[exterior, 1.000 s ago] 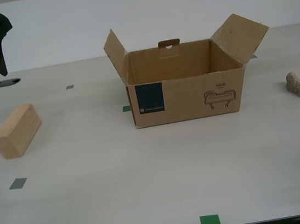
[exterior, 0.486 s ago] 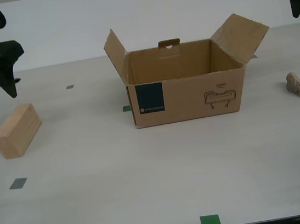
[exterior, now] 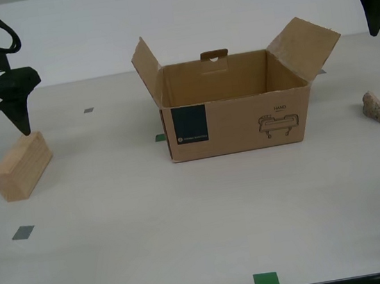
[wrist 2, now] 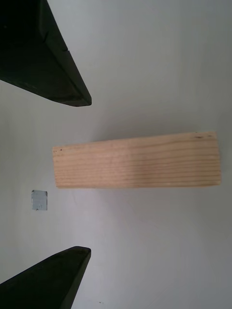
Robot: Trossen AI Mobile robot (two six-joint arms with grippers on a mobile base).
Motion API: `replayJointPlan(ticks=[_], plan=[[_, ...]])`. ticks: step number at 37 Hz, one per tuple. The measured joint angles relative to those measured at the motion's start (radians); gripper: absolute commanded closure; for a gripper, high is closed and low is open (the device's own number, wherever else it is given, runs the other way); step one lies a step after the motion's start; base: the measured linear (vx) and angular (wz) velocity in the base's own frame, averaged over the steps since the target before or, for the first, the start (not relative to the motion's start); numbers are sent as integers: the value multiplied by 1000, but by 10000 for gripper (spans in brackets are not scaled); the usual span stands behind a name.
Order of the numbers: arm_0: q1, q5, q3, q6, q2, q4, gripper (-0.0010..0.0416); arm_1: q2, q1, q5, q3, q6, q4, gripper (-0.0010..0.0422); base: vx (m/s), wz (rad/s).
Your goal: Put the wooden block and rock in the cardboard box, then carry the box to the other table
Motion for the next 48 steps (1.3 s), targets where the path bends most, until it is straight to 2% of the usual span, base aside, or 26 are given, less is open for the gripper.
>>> replayJointPlan(ticks=[13,48], plan=[[0,0,0,-10,121,36,9,0,0,4,0,0,-1,14,0,0],[-7,0,-12,-19,280,179,9,0,0,21,-6,-7,42,14,0,0]])
